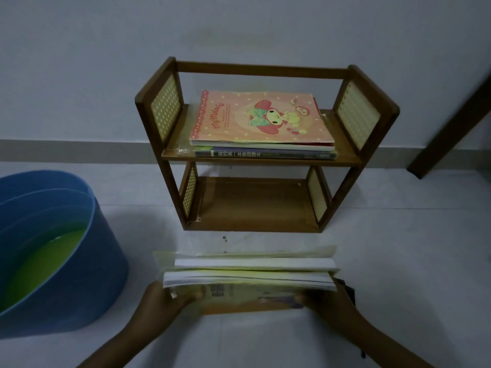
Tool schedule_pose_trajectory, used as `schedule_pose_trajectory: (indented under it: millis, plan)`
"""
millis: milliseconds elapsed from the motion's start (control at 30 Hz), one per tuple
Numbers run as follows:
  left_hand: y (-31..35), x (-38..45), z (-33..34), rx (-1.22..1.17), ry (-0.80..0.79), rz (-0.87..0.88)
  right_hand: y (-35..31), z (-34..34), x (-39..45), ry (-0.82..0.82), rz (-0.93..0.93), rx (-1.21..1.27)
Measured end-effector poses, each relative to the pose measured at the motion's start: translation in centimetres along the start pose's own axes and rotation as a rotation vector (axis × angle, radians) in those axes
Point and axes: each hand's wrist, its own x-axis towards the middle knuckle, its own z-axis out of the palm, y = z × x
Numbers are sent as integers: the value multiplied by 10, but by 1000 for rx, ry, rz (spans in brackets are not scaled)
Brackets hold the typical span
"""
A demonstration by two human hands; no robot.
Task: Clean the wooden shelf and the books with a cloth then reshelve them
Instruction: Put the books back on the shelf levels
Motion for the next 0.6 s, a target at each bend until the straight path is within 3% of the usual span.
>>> schedule_pose_trajectory:
  millis: [133,267,433,600]
  plan:
    - [-19,-3,18,-14,50,-181,2,3,3,-63,60,-13]
    - [-3,0,41,19,169,-203,-17,-1,11,-143,157,-6]
    - [3,51,39,168,142,-208,-23,0,31,-1,310,40]
    - [39,126,37,241,116,-143,-45,-12,101,129,181,-35]
